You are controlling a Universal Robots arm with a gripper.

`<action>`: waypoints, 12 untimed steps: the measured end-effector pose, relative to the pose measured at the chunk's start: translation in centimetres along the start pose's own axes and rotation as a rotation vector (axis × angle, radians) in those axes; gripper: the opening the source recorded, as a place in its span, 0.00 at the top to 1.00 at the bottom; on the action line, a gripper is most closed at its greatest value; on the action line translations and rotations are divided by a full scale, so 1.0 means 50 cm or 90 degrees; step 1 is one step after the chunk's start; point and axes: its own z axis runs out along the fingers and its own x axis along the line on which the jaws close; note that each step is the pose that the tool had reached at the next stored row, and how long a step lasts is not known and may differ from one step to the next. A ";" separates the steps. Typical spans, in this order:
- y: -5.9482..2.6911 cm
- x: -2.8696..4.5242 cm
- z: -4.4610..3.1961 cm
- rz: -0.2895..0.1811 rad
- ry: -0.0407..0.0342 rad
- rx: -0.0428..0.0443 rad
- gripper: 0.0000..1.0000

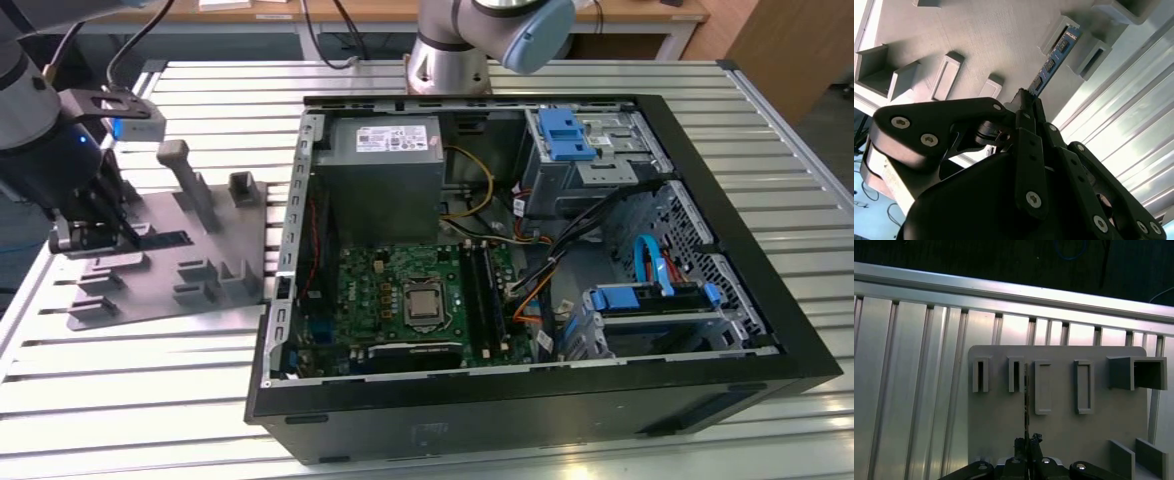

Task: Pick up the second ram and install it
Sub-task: 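Pick up the second ram and move it above second insertion slot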

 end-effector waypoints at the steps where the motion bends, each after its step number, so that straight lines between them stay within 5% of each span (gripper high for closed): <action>1: 0.000 0.000 -0.002 0.000 -0.0001 0.0000 0.86; 12: 0.000 -0.001 -0.024 0.000 -0.0009 0.0001 0.86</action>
